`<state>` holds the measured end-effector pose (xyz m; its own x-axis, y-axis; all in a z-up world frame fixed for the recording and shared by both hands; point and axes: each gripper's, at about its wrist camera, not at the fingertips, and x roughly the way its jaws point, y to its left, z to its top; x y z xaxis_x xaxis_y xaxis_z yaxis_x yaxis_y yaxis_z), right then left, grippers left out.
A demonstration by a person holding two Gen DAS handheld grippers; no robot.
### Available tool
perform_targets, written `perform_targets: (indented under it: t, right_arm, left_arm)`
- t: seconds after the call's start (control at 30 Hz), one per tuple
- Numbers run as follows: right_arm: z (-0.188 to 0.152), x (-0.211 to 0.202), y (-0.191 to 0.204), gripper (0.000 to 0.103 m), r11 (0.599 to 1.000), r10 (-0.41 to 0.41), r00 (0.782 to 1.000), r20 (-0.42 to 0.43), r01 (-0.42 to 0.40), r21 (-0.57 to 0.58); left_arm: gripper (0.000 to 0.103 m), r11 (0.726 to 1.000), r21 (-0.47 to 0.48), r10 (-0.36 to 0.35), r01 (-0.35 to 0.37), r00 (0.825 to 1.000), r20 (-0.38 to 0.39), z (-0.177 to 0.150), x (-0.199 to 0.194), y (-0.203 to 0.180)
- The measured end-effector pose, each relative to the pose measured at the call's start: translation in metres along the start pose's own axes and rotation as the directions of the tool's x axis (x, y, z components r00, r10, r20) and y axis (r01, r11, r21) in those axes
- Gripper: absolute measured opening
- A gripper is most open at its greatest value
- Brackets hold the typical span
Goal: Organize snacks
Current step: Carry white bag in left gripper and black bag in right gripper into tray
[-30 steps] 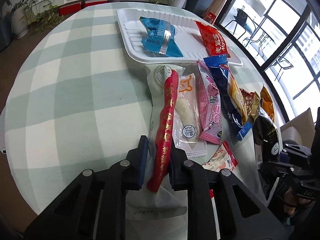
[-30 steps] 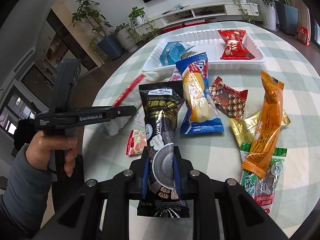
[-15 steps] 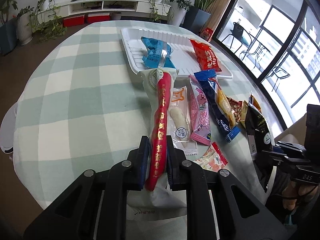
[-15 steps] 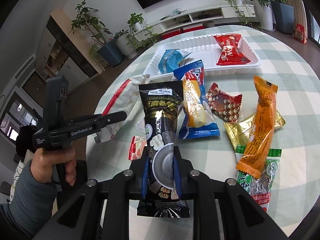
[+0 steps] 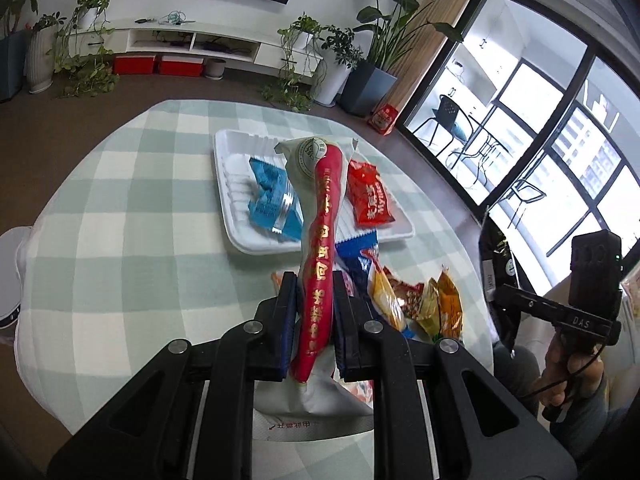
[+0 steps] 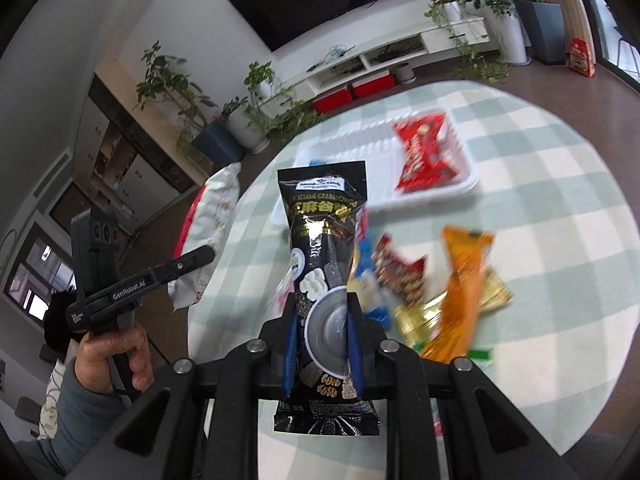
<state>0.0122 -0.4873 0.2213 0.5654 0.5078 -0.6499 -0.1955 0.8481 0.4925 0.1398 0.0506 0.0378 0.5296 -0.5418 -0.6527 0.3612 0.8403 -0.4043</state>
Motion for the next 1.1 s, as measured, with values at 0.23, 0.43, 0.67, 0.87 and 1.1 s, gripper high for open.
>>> perform_targets:
  t: [0.23, 0.43, 0.67, 0.87, 1.1]
  right_arm:
    - [0.079, -0.017, -0.018, 0.023, 0.996, -0.082, 0.993, 0.087, 0.084, -0.022]
    - [0.142, 0.049, -0.011, 0.023, 0.995, -0.085, 0.996, -0.023, 0.083, -0.055]
    - [0.161, 0.15, -0.012, 0.023, 0.987, -0.153, 0.971, -0.186, 0.14, -0.084]
    - [0.152, 0.2, -0.028, 0.023, 0.975, -0.219, 0.941, -0.258, 0.205, -0.082]
    - [0.144, 0.221, -0.032, 0.023, 0.968, -0.249, 0.924, -0.291, 0.23, -0.099]
  left_arm:
    - [0.014, 1.0, 0.008, 0.01, -0.011, 0.999, 0.042, 0.072, 0.022, 0.0]
    - [0.014, 0.998, 0.04, 0.046, -0.045, 0.999, -0.014, 0.116, 0.075, -0.005]
    - [0.014, 0.997, -0.032, 0.071, -0.074, 0.995, -0.066, 0.122, 0.131, 0.022]
    - [0.014, 0.996, -0.022, 0.09, -0.092, 0.992, -0.083, 0.106, 0.157, 0.029]
    - [0.015, 0.995, -0.016, 0.097, -0.098, 0.992, -0.079, 0.098, 0.167, 0.033]
